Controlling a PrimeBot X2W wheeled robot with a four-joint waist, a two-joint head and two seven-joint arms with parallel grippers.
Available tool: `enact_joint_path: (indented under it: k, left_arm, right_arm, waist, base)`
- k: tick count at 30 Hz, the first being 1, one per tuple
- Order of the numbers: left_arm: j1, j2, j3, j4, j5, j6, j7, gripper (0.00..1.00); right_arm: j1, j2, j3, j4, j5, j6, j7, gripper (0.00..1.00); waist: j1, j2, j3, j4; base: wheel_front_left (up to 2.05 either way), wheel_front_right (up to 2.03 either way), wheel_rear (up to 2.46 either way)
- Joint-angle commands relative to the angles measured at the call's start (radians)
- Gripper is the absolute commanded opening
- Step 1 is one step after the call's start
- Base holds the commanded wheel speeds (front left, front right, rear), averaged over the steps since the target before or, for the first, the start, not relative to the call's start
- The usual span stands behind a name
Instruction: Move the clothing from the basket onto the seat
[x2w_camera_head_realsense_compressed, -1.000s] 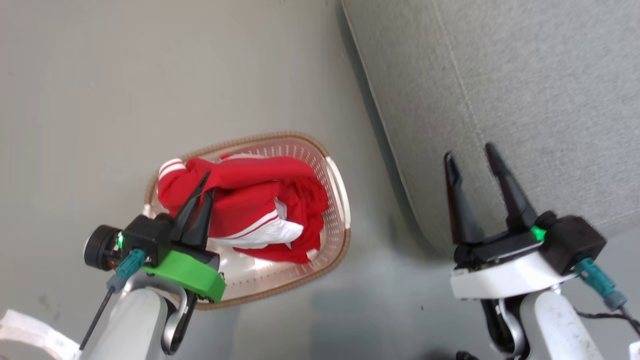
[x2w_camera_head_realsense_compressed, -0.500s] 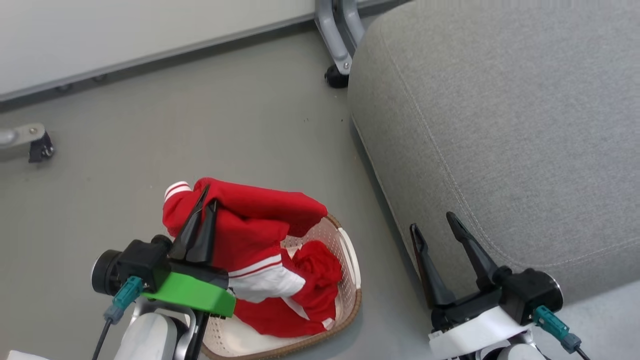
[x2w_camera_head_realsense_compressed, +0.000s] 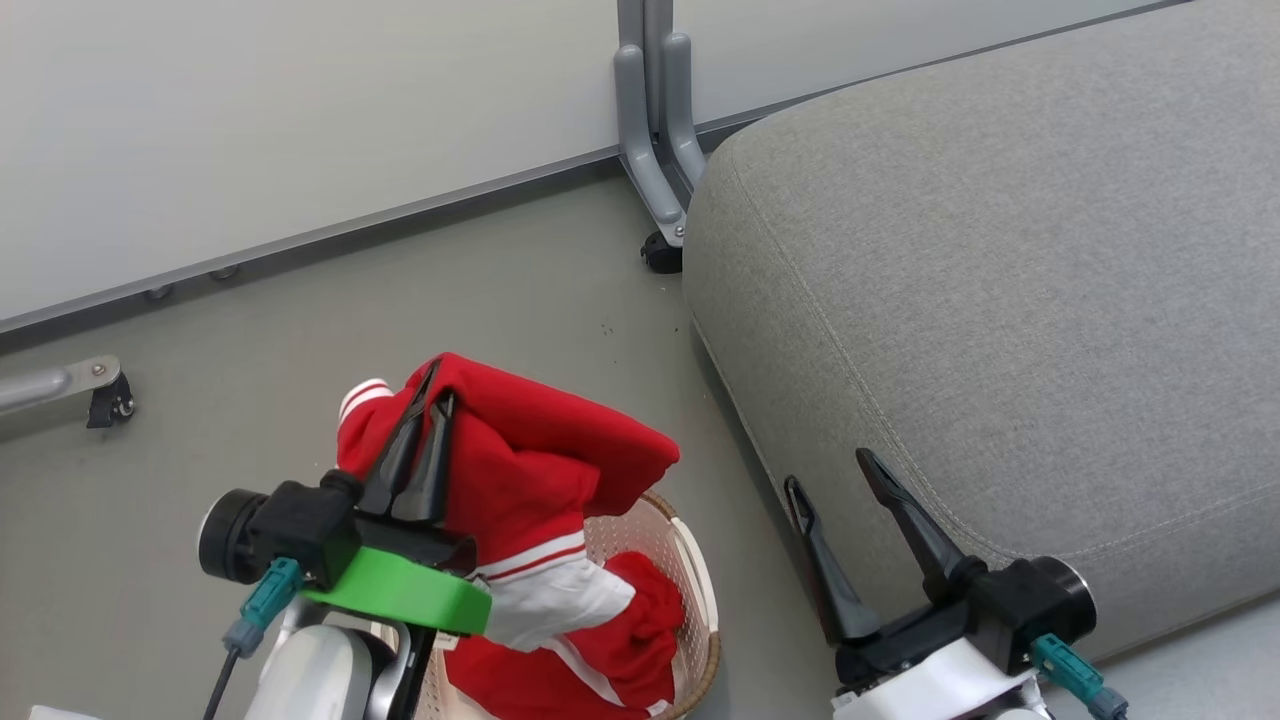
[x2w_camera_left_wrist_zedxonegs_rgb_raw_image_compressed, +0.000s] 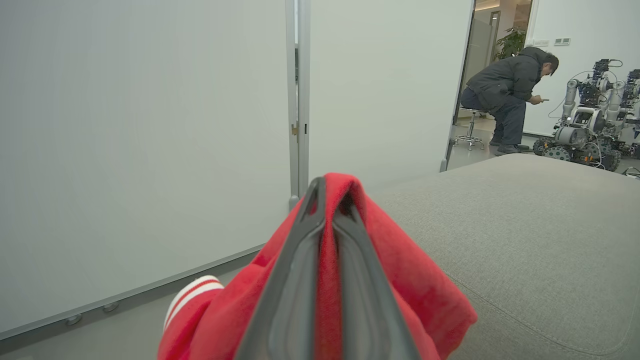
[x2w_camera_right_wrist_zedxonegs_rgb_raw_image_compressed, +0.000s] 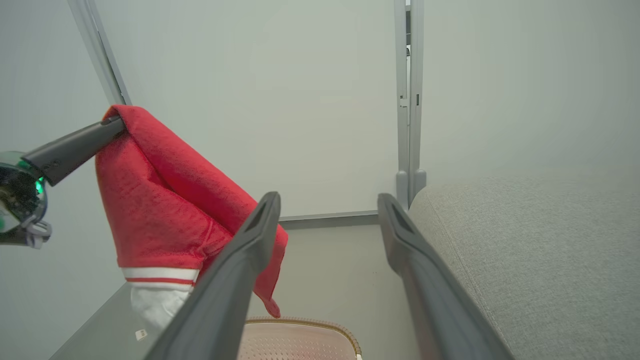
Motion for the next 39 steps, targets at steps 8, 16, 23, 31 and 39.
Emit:
enact_joint_path:
  k: [8,16,23,31,39]
  left_arm:
    - [-0.074,0.029,-0.108,-0.007,0.012,-0.003,0.000,0.00]
    - [-0.140,0.033,-0.242,-0.005,0.038,-0.003,0.000,0.00]
    - [-0.174,0.041,-0.347,-0.018,0.042,-0.003,0.000,0.00]
    - [-0.184,0.044,-0.406,-0.033,0.025,-0.003,0.000,0.00]
    - [-0.185,0.056,-0.434,-0.019,0.010,-0.003,0.000,0.00]
  right_arm:
    - [-0.069,-0.002,0.077,-0.027,-0.063,0.000,-0.003,1.00]
    - [-0.151,-0.003,0.125,0.015,-0.093,0.000,-0.003,1.00]
    - [-0.194,-0.002,0.181,0.109,-0.051,0.000,-0.003,1.00]
    - [-0.199,-0.002,0.215,0.191,-0.059,0.000,-0.003,1.00]
    - [-0.186,-0.002,0.208,0.177,-0.069,0.000,-0.003,0.00]
  waist:
    - [0.0001,0.0000,0.013,0.010]
    - [0.0001,0.0000,0.018,0.020]
    - [0.0001,0.0000,0.019,0.031]
    - [0.0001,0.0000,0.010,0.043]
    - [0.0001,0.0000,0.000,0.048]
  base:
    - [0.00,0.00,0.00]
    - [0.00,0.00,0.00]
    - [0.00,0.00,0.00]
    - [0.00,0.00,0.00]
    - [0.00,0.00,0.00]
